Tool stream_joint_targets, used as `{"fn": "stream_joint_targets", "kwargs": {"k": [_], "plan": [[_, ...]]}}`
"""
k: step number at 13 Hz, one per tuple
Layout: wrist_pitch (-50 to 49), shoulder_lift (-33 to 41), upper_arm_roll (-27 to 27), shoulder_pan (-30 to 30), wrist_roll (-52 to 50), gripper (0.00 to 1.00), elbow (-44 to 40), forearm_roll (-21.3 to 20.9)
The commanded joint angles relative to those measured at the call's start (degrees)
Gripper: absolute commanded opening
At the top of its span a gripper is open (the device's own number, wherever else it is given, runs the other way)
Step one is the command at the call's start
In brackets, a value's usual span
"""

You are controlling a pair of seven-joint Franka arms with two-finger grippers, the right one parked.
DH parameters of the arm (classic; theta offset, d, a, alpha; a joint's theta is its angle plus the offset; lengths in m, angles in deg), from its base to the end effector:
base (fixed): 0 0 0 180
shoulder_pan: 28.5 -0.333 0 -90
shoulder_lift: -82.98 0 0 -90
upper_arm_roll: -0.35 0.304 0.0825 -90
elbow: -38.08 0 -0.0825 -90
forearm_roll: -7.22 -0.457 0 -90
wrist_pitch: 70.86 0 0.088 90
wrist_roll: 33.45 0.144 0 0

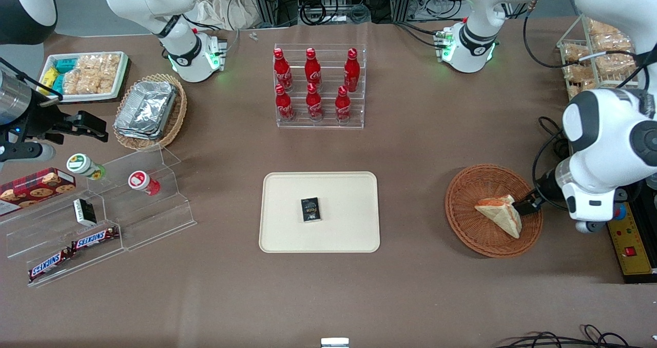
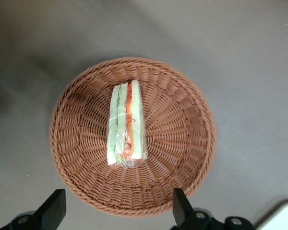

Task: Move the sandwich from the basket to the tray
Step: 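Move the left gripper down over the wrapped sandwich in the wicker basket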

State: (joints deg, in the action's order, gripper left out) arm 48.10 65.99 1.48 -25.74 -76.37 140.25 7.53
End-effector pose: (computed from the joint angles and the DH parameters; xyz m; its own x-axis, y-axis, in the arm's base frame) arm 0.6942 -0.0206 0.3047 0.7502 0.6612 -0.0018 0.6612 -0.7502 -0.0031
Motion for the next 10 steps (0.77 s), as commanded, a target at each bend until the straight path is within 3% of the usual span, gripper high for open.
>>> {"fn": "stream_joint_targets", "kwargs": {"k": [1,5,10], "plan": [[4.59,0.04,0.19,0.05,-1.64,1.0,3.81,0.21],[17.16,-1.89,0.28,-0.13,-1.64,1.0,11.11,0.21],[18.15,-5.14,0.37,-0.39,-1.64,1.0,11.38,0.21]]}}
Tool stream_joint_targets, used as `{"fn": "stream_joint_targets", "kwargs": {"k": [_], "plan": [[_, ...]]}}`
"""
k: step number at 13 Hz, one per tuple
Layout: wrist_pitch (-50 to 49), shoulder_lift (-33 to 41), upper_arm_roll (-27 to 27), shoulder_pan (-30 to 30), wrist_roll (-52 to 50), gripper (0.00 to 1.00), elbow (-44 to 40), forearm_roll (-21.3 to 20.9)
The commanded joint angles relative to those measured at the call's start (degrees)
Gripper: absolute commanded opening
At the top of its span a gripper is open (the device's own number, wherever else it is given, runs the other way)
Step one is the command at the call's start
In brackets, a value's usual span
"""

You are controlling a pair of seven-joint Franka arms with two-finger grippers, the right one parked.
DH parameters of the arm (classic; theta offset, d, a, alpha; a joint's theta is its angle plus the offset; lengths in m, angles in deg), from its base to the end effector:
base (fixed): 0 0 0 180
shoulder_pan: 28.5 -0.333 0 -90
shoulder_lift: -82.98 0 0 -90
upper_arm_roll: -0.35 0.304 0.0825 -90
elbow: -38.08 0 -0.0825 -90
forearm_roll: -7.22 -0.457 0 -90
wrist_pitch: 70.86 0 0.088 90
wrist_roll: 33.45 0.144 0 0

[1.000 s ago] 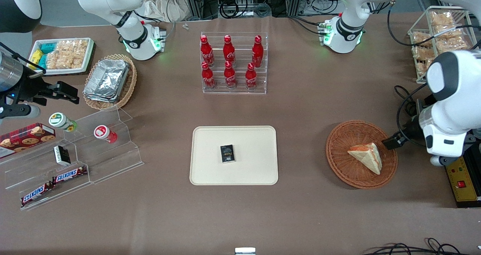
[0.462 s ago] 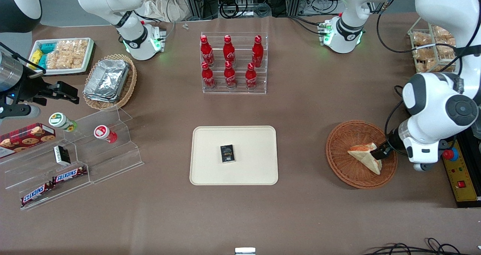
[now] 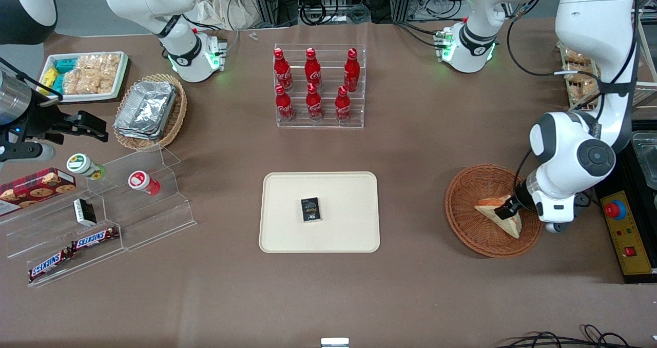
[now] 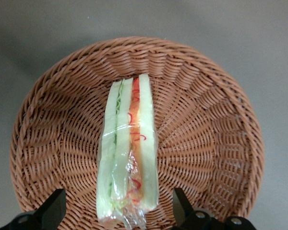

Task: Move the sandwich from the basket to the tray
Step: 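Close the left gripper on the sandwich and lift it from the basket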

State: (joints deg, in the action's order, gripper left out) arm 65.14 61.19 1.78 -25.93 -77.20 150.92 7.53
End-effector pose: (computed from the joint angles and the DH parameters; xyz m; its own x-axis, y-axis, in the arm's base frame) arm 0.6639 -0.0132 0.1805 0.7344 0.6784 0.0211 0.6783 -0.7347 0.0127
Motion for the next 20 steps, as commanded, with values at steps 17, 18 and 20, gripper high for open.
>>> {"fn": "stream_joint_targets", "kwargs": {"k": [17,18,20], "plan": [[-26.16,0.87,-0.11,0.15,-1.26,0.11,-19.71,0.21],[-32.58,0.61,-0.37,0.33,-1.17,0.12,-25.33,0.47],[-40.61,-0.44,-5.27,0.33,-1.17,0.12,-34.67,0.39]]}}
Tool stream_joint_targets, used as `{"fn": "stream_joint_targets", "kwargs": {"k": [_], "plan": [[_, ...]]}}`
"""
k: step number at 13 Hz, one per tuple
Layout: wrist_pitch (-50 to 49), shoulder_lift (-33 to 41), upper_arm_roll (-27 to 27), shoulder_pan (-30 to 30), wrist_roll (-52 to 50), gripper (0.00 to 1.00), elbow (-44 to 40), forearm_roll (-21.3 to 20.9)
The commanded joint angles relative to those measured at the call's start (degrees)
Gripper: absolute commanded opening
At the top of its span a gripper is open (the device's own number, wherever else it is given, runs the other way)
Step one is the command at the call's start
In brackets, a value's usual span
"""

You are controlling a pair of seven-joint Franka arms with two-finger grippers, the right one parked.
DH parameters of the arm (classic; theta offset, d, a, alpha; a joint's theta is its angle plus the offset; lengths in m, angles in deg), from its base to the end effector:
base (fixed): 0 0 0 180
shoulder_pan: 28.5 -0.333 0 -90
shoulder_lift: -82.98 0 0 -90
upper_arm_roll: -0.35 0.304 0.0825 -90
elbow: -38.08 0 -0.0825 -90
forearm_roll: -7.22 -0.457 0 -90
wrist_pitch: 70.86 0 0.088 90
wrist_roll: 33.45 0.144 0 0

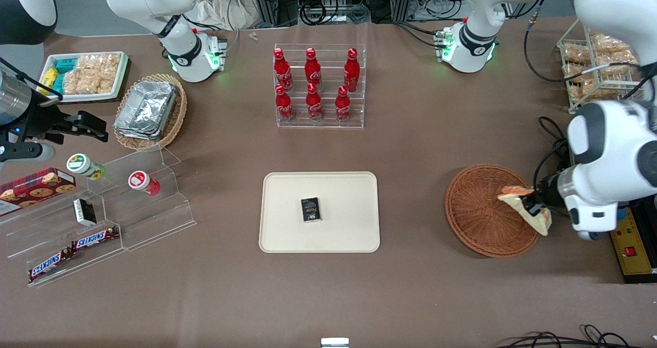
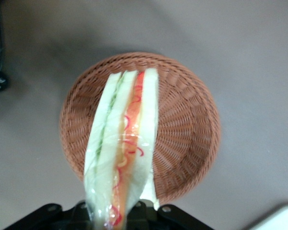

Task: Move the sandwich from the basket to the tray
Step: 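Close the left gripper on the sandwich and lift it from the basket, then carry the held sandwich over to the white tray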

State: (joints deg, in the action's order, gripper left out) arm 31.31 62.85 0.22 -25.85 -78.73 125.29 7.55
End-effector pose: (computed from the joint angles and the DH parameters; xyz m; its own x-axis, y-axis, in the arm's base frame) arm 0.7167 -0.0354 0.3812 0.7331 0.6767 -0.0679 0.6741 -0.7363 -0.0596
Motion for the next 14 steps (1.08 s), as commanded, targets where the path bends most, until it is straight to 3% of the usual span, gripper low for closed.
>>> {"fn": "stream_joint_targets", "kwargs": {"k": [1,3,7,11,14], "plan": [[-7.07,-2.54,-5.99,0.33,0.45,0.12,-10.46,0.37],[-6.2,-6.47,-11.96,0.33,4.47,0.12,-12.14,-1.11],[0.1,-14.39,-24.45,0.42,5.47,0.11,-14.43,-11.66],[9.52,-22.91,-25.09,9.28,0.49,0.1,-15.92,-17.97],[10.67,-27.84,-25.09,12.72,-5.43,0.18,-17.6,-19.49]]}}
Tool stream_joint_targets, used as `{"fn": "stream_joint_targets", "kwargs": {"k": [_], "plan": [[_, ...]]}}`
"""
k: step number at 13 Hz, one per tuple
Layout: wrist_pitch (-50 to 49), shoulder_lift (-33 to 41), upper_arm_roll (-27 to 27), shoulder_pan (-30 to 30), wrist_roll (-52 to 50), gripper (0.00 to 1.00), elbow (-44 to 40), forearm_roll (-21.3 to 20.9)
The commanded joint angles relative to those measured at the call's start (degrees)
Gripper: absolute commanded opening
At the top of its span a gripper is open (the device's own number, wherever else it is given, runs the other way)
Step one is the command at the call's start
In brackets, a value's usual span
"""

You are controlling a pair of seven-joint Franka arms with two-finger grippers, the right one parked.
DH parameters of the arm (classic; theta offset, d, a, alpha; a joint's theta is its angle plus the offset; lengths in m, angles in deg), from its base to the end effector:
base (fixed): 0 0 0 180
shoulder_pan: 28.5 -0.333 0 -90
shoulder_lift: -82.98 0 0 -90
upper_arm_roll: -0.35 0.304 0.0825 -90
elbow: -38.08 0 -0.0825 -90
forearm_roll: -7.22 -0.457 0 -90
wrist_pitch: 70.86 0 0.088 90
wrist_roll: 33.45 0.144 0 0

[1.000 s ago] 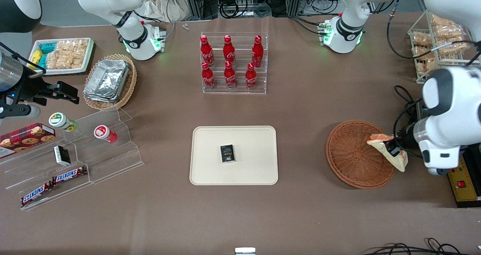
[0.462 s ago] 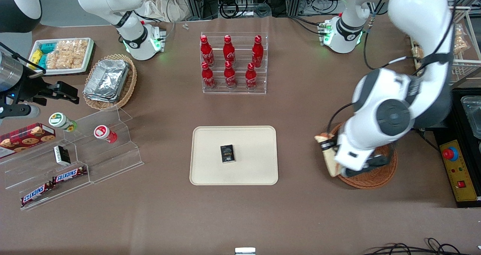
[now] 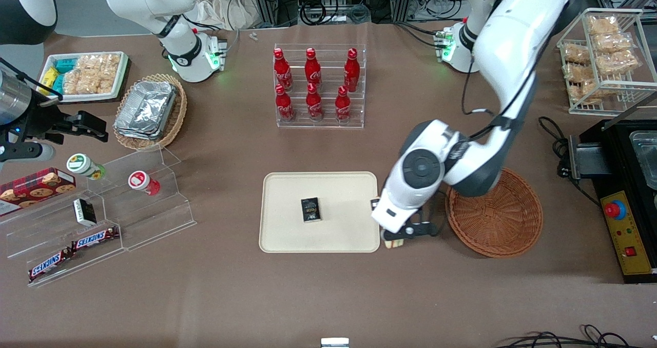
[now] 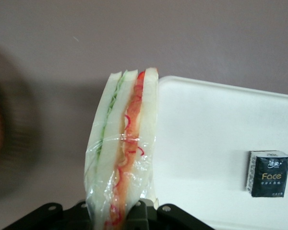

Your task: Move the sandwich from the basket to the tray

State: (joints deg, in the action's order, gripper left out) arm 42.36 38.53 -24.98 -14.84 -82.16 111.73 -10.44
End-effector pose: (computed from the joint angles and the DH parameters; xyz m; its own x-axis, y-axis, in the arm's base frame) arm 0.6741 -0.4251 0.2382 0.9875 0.1553 -0.0266 0.1555 -0.9878 0.0055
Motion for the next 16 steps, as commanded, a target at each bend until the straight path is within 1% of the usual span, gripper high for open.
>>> {"fn": "stream_joint_targets", "kwargs": {"k": [1,3,4,5,6,8,9,10,11,14,15,16], "plan": [[0.59,-4.23,0.11,2.59,-2.27,0.21,-3.69,-1.68],[1.74,-5.55,0.11,3.56,-2.45,0.22,-3.6,-2.47],[2.09,-5.91,0.11,4.35,-2.45,0.23,-3.42,-3.69],[2.1,-6.34,0.11,5.4,-2.1,0.31,-3.25,-5.62],[2.1,-6.87,0.11,5.5,-2.53,0.41,-3.24,-7.2],[2.1,-6.79,0.11,5.5,-3.15,0.44,-2.89,-7.13],[2.01,-6.79,0.11,5.5,-4.72,0.51,-2.89,-7.13],[2.01,-6.7,0.11,5.5,-6.3,0.71,-2.89,-7.39],[2.01,-6.44,0.11,5.5,-6.75,0.99,-2.89,-7.48],[0.96,-3.81,-0.07,4.71,-7.02,1.0,-2.98,-6.52],[-0.27,-2.06,-0.07,4.01,-7.02,1.0,-2.89,-6.34],[-3.24,-0.3,-0.07,2.52,-6.93,1.0,-2.89,-5.12]]}}
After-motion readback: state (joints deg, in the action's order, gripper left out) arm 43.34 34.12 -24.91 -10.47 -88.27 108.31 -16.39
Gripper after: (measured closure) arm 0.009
